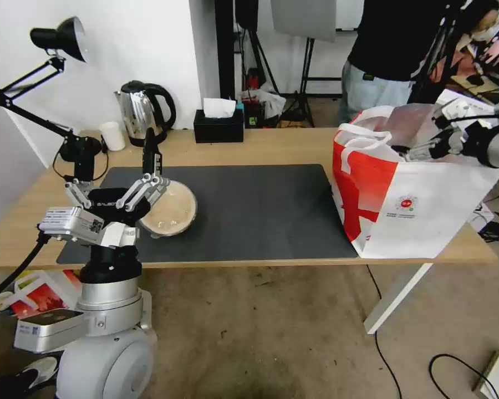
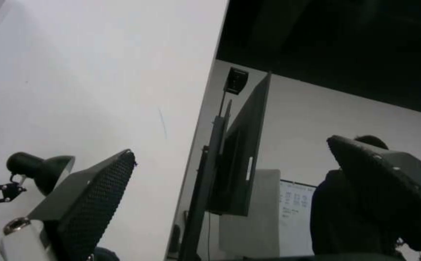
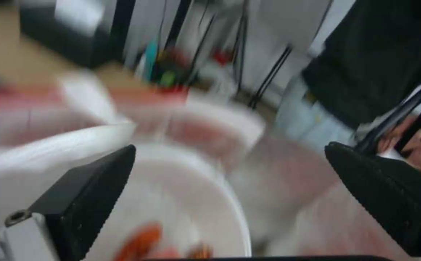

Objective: Pick up the trash from the table and place it into the takeout bag.

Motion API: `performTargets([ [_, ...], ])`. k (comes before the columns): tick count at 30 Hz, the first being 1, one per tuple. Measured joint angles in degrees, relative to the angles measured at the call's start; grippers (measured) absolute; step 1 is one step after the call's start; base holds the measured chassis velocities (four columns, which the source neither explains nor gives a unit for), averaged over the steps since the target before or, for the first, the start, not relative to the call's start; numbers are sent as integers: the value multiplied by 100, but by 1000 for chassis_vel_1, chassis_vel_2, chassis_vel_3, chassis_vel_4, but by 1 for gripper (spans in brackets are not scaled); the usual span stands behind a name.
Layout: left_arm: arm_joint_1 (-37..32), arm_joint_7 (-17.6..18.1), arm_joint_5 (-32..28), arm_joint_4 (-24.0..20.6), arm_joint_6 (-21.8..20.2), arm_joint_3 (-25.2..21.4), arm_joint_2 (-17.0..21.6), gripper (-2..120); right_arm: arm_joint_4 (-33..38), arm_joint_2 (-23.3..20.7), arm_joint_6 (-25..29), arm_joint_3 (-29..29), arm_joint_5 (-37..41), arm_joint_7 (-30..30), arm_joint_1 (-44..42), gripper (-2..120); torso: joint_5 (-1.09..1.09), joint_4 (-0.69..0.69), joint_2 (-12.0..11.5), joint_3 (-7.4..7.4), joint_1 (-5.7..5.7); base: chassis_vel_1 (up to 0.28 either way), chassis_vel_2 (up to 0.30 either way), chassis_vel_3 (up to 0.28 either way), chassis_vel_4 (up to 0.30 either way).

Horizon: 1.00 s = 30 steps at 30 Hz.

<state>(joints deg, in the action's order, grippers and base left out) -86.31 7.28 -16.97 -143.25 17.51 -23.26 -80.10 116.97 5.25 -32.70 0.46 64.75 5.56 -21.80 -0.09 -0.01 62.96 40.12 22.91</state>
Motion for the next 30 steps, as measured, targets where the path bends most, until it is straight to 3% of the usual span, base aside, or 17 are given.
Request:
performTargets([
  [7,1,0,33,0,3,0,-32,100,54,613,742,419,-2,1116,-151,100,1,2,-1,0,1,0,0,0,0],
  [17,-16,1,61,0,7,-36,-72,100,476,1266,1704,1010,-42,2174,-441,100,0,1,-1,0,0,0,0,0,0],
  [23,-30,3,73,0,12,-56,-78,100,690,1718,1975,1294,-395,2400,-703,100,0,0,-1,0,0,0,0,0,0],
  [30,-26,6,107,0,14,-98,-86,100,1216,2405,2705,1478,-786,2492,-1355,100,-1,1,-1,0,0,0,0,0,0],
])
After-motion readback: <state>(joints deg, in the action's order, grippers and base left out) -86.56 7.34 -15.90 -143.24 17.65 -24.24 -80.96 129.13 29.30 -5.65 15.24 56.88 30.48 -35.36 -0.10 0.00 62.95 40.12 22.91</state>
